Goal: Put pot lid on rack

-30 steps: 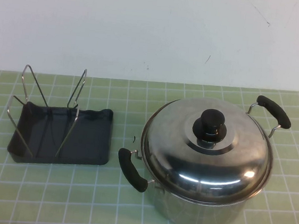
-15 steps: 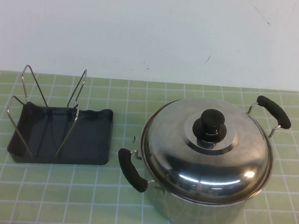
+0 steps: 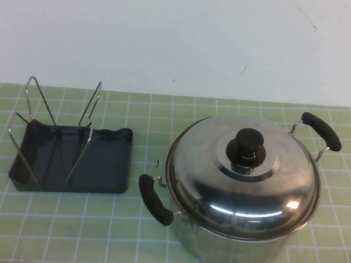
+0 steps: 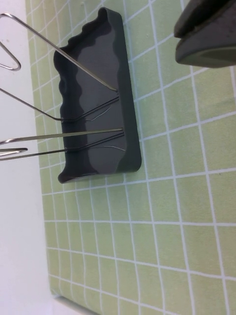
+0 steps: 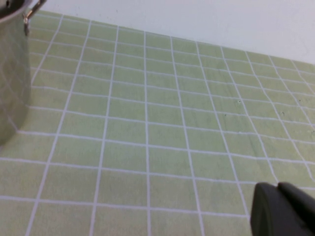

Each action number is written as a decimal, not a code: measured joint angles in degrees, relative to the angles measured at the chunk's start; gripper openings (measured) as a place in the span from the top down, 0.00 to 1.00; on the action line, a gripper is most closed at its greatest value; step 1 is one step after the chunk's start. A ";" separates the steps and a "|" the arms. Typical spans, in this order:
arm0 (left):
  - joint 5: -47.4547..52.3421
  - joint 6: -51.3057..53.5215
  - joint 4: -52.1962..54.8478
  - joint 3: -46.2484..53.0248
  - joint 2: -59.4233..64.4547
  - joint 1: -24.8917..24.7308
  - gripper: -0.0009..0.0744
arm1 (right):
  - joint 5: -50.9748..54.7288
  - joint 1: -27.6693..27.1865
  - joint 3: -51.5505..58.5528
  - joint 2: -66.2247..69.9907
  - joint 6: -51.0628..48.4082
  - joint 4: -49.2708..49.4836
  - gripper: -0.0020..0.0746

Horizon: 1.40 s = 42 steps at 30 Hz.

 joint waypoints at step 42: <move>-44.00 -7.07 14.18 0.00 0.00 0.00 0.99 | -36.42 0.00 -20.40 21.79 11.85 -16.04 0.98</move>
